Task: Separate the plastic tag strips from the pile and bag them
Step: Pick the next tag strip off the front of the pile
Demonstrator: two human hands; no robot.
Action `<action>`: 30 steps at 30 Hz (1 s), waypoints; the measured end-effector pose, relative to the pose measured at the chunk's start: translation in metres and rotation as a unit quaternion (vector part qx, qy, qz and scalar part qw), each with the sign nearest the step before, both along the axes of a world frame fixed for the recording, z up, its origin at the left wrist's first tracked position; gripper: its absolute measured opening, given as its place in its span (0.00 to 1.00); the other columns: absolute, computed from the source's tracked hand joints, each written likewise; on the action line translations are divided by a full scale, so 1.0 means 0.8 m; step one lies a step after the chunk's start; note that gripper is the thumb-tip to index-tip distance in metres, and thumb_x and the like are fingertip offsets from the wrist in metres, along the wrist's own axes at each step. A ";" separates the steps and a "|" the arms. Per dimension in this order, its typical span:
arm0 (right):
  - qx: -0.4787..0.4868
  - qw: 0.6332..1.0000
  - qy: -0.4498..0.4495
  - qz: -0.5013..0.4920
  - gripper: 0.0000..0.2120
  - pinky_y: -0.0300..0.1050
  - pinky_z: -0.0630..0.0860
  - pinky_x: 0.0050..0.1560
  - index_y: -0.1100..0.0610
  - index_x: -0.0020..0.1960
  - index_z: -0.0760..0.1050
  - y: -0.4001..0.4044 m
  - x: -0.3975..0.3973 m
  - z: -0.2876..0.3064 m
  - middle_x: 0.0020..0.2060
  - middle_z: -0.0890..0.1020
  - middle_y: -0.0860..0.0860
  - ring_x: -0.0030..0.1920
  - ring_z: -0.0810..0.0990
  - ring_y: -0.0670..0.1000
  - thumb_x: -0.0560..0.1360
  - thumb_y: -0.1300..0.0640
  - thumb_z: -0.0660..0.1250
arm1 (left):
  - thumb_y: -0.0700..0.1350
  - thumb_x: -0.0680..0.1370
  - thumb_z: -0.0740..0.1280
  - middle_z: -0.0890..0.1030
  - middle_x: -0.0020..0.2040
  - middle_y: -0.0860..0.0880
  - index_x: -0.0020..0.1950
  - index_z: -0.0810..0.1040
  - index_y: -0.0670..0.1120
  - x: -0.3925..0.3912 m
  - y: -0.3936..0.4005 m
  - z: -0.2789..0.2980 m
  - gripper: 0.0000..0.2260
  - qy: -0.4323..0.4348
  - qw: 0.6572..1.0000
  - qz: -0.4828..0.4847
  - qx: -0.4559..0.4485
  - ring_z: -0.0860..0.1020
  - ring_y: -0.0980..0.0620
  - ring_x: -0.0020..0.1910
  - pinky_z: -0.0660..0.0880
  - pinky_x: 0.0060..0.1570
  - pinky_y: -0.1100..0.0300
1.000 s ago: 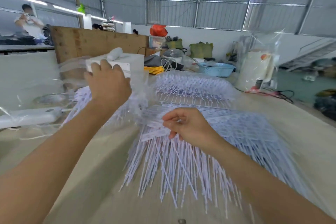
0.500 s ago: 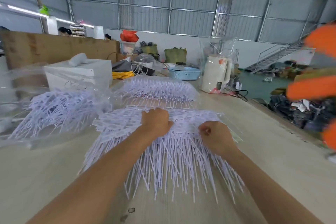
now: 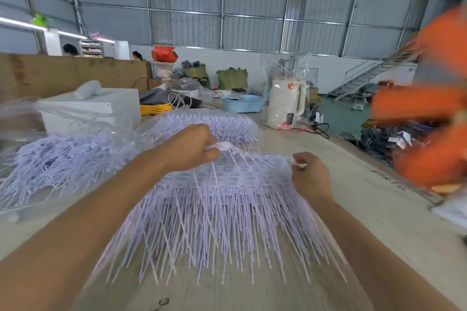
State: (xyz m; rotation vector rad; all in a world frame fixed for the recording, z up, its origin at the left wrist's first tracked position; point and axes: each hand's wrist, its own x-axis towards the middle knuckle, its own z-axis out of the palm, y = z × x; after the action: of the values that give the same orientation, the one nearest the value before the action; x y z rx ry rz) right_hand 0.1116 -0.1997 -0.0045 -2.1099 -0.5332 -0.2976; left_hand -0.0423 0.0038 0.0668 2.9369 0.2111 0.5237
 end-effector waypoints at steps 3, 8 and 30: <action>-0.052 0.997 -0.017 0.050 0.21 0.45 0.69 0.61 0.58 0.68 0.69 0.002 0.002 0.001 0.63 0.75 0.54 0.61 0.74 0.56 0.76 0.68 0.60 | 0.43 0.77 0.67 0.70 0.35 0.48 0.33 0.75 0.45 -0.020 0.007 0.005 0.12 0.015 0.996 -0.070 -0.056 0.68 0.55 0.30 0.64 0.36 0.59; -0.175 0.975 -0.059 0.121 0.22 0.41 0.68 0.62 0.56 0.70 0.68 0.016 -0.004 -0.005 0.66 0.74 0.53 0.63 0.74 0.53 0.76 0.65 0.60 | 0.44 0.76 0.67 0.74 0.30 0.51 0.35 0.80 0.47 -0.028 0.016 -0.021 0.09 0.160 0.984 -0.016 -0.079 0.68 0.54 0.29 0.66 0.35 0.59; 0.153 0.973 0.117 0.129 0.08 0.37 0.71 0.31 0.56 0.34 0.81 -0.019 -0.004 0.074 0.32 0.78 0.48 0.31 0.72 0.46 0.72 0.62 0.70 | 0.45 0.81 0.59 0.70 0.31 0.51 0.38 0.71 0.45 -0.020 0.011 -0.012 0.12 0.056 0.942 -0.005 -0.332 0.66 0.59 0.25 0.66 0.26 0.68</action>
State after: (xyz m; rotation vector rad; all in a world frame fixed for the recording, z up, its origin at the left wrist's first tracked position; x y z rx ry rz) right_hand 0.1084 -0.2152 0.0548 -1.7255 -0.5737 0.0186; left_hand -0.0583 0.0127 0.0572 2.3033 0.3145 0.2168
